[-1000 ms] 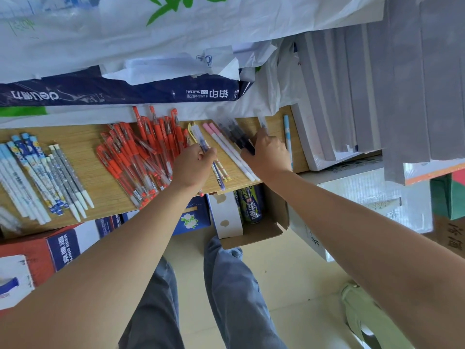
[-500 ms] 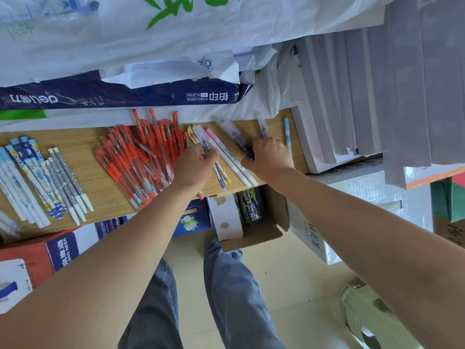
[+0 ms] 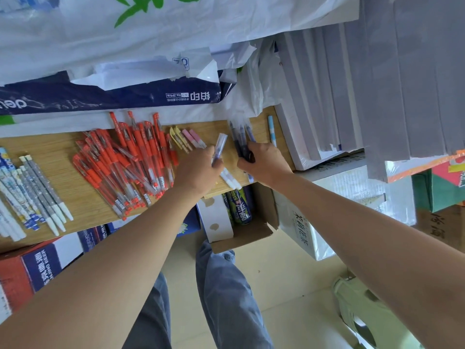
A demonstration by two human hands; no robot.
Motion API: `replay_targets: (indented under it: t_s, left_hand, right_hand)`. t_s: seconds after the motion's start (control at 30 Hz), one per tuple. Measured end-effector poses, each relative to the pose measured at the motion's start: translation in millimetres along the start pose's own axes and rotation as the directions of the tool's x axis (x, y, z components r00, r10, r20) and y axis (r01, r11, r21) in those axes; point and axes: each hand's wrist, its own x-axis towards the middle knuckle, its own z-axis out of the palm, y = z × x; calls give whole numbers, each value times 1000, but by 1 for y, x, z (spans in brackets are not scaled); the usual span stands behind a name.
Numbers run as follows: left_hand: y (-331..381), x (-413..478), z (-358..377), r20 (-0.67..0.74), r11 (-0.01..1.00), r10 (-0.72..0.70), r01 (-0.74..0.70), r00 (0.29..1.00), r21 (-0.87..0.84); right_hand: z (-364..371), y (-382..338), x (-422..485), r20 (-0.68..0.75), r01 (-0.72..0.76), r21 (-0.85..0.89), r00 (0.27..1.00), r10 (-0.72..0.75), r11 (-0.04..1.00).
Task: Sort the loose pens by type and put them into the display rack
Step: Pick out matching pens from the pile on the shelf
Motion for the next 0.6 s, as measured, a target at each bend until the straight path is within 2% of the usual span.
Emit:
replay_targets:
  t_s: [0.27, 0.43, 0.6]
  left_hand:
    - [-6, -11, -13, -51, 989, -72, 78, 996, 123]
    - [10, 2, -4, -50, 995, -97, 96, 994, -15]
    - [18, 21, 11, -91, 990, -141, 142, 986, 6]
  right_hand:
    - [9, -6, -6, 194, 0, -67, 981, 13, 998]
    - [13, -5, -9, 24, -56, -31, 998, 57, 998]
    - [5, 0, -11, -50, -34, 3, 998, 34, 999]
